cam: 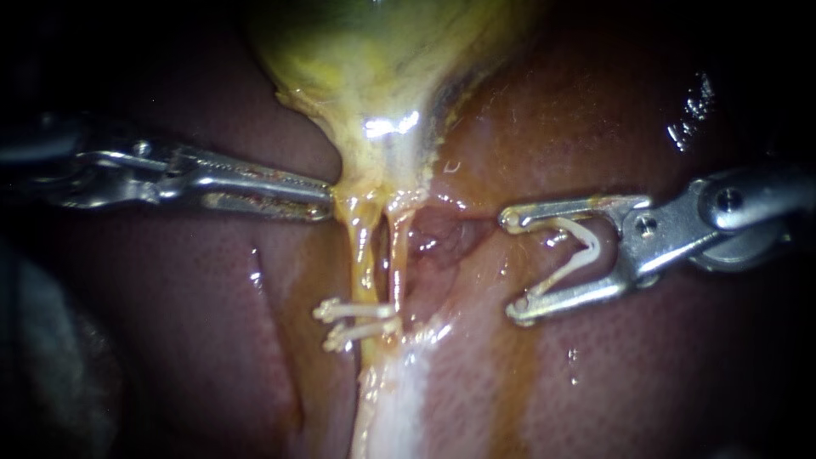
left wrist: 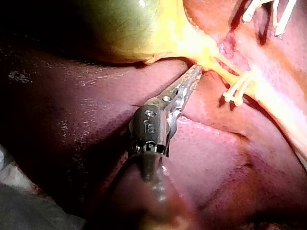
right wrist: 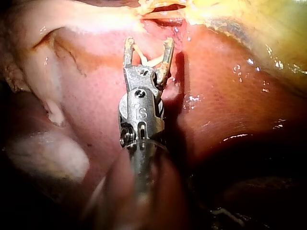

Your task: Clipping third clip left tube

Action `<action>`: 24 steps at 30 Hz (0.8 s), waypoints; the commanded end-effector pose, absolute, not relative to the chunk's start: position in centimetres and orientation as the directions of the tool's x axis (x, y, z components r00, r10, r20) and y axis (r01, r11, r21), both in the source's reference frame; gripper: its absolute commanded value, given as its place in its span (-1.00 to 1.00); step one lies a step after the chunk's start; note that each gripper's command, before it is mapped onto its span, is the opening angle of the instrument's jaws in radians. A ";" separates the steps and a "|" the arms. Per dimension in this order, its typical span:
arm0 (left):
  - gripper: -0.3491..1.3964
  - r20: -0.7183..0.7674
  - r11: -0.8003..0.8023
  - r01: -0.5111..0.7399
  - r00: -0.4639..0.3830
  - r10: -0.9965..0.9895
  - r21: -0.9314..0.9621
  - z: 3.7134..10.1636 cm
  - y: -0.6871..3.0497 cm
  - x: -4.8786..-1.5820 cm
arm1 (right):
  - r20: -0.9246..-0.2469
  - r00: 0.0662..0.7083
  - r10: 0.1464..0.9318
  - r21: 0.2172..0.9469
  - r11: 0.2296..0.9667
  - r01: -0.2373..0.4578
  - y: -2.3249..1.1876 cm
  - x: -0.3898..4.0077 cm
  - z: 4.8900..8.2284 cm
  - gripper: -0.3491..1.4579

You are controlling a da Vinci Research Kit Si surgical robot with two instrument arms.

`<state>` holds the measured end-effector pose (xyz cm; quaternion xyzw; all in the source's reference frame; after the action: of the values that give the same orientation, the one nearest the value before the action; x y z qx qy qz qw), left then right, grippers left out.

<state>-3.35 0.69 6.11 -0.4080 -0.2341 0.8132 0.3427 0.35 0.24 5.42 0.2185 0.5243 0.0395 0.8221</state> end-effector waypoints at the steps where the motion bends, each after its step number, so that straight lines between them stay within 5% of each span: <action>1: -1.00 -0.503 -0.656 -0.366 -0.433 0.748 -0.660 6.10 0.70 -3.34 | -0.844 0.447 0.295 0.401 0.901 0.164 0.24 0.35 5.42 -0.06; 15: -1.00 -0.504 -0.645 -0.387 -0.411 0.760 -0.659 5.43 1.06 -2.93 | -0.854 0.412 0.317 0.407 0.901 0.151 0.27 0.53 5.35 -0.06; 24: -1.00 -0.505 -0.646 -0.390 -0.410 0.760 -0.656 5.45 1.03 -2.96 | -0.750 0.370 0.548 0.612 0.787 0.074 0.27 1.06 5.33 -0.09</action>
<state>-2.96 1.02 5.45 -0.4110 -0.2254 0.8088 0.3552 1.10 0.28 5.34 0.2938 0.5431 0.1627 0.7696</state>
